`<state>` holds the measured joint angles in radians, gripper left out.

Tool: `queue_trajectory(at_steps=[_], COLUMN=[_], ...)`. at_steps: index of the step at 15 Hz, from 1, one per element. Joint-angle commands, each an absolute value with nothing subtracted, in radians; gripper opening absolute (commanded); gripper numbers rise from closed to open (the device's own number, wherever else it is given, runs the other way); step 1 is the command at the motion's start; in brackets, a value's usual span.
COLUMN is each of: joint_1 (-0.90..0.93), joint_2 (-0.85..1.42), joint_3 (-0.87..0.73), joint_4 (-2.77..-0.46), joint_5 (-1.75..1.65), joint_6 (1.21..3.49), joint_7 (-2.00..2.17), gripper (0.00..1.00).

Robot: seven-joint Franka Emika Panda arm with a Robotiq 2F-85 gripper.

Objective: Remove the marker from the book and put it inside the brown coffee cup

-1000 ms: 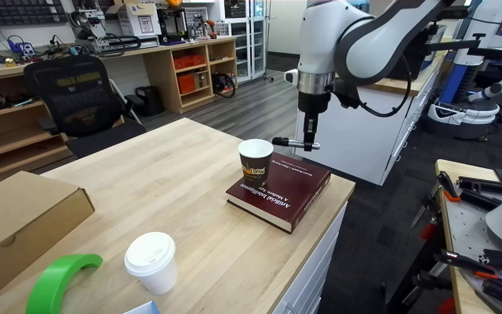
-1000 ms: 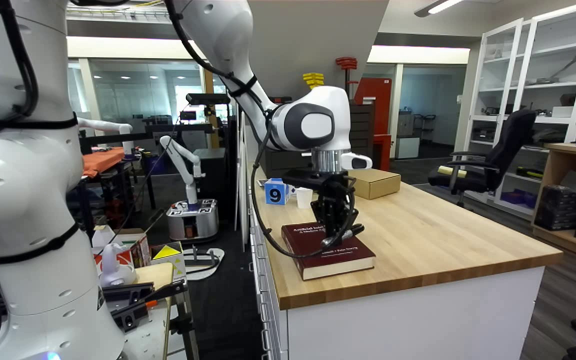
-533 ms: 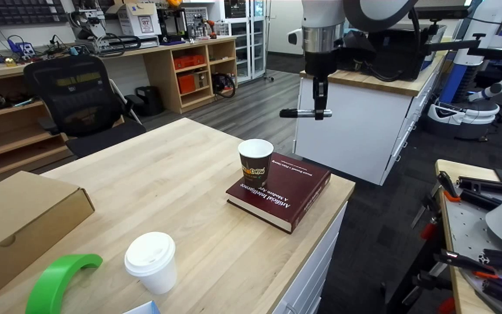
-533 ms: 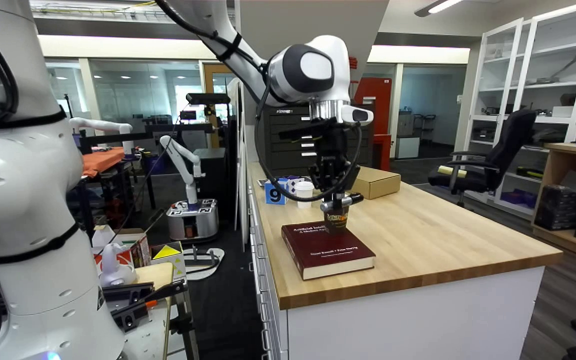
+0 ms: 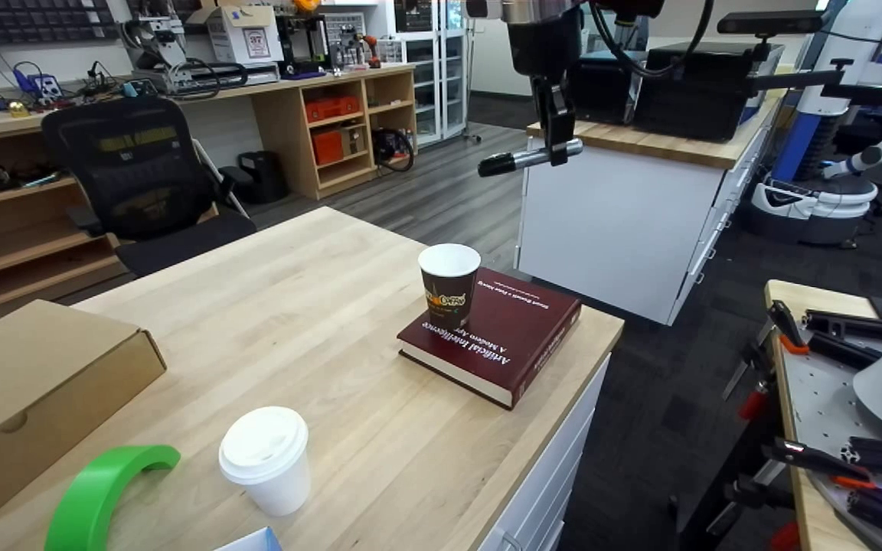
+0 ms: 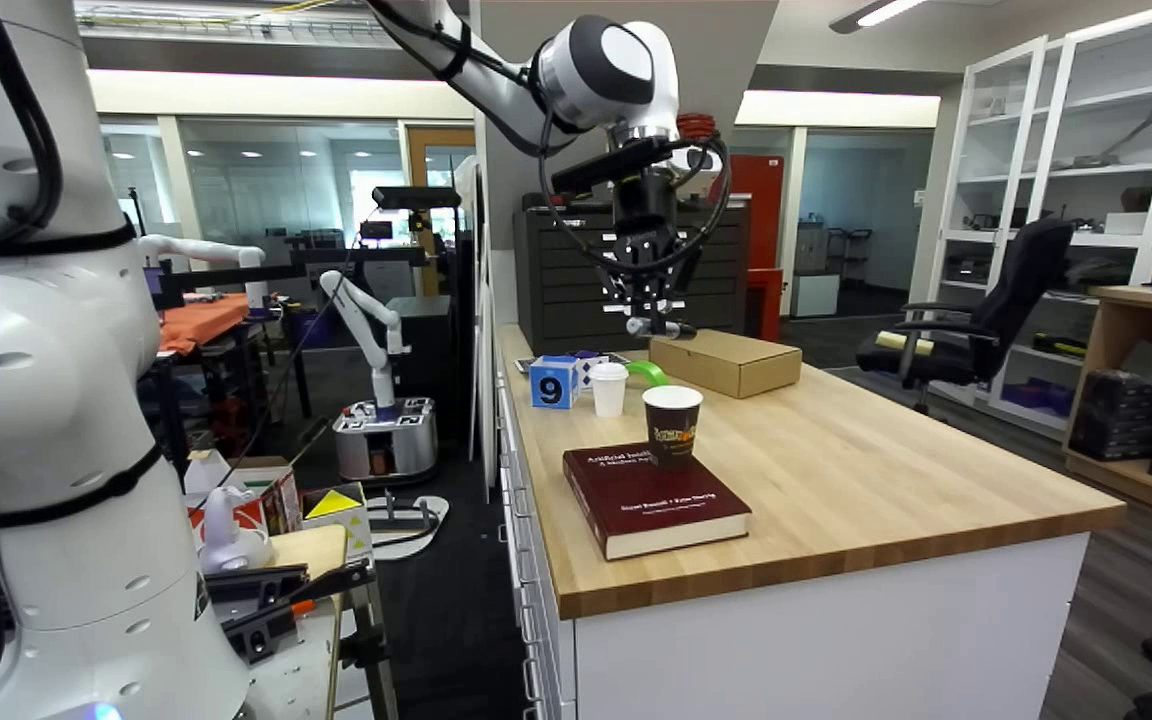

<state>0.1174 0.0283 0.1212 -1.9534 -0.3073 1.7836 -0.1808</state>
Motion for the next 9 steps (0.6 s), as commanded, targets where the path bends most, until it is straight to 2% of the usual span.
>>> queue_trajectory(at_steps=[1,9], joint_1=[0.15,0.22], joint_2=[0.137,0.366], joint_3=[0.147,0.177], joint_4=[-1.795,-1.572], joint_5=[-0.365,-0.451], joint_6=[1.615,1.432], joint_7=[-0.229,-0.33], gripper=[0.06,0.06])
